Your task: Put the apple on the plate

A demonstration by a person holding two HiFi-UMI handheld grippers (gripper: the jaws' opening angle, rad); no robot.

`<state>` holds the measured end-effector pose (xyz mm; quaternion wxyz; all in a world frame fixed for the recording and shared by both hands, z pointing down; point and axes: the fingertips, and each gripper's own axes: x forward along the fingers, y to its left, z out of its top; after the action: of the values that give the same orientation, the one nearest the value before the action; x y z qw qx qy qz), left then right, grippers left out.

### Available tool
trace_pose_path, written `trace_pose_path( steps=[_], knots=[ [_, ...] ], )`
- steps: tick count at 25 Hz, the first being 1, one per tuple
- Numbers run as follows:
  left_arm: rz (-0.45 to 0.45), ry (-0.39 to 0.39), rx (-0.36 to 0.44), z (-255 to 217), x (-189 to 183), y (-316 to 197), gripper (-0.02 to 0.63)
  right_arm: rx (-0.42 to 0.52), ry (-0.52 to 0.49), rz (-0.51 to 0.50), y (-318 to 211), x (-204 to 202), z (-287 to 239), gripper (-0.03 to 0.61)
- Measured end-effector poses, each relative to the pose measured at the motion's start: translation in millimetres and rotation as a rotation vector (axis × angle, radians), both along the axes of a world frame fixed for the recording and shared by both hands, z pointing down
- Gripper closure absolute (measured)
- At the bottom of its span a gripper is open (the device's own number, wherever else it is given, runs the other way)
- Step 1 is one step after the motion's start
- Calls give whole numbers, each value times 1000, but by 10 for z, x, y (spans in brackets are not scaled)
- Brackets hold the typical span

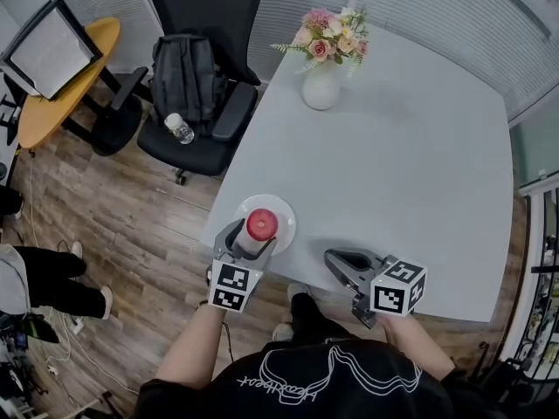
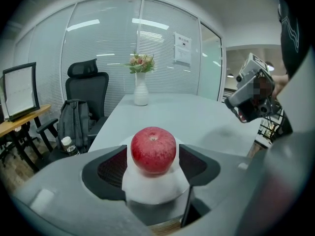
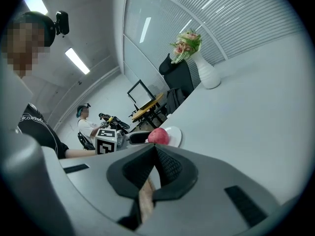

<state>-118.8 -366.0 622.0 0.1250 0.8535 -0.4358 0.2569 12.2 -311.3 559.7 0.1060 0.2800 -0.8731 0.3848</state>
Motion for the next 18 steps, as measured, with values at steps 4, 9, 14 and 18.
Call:
trace_pose_path(
  steps=[4,9,14,18],
  knots=[
    [-16,24,29,-171,-29,22,293,34,13,-17,80,-54,-55,569],
    [-46,115,5,-514,-97,185,295,122,-12,-57,224,-195,-339,569],
    [-42,238,-2,-1053,-129,467,298,181,-38,-68,392,-296,-664,569],
    [-49,357,-25,-1476,-146,824,312,252,-79,-91,616,-428,-1000,569]
  ],
)
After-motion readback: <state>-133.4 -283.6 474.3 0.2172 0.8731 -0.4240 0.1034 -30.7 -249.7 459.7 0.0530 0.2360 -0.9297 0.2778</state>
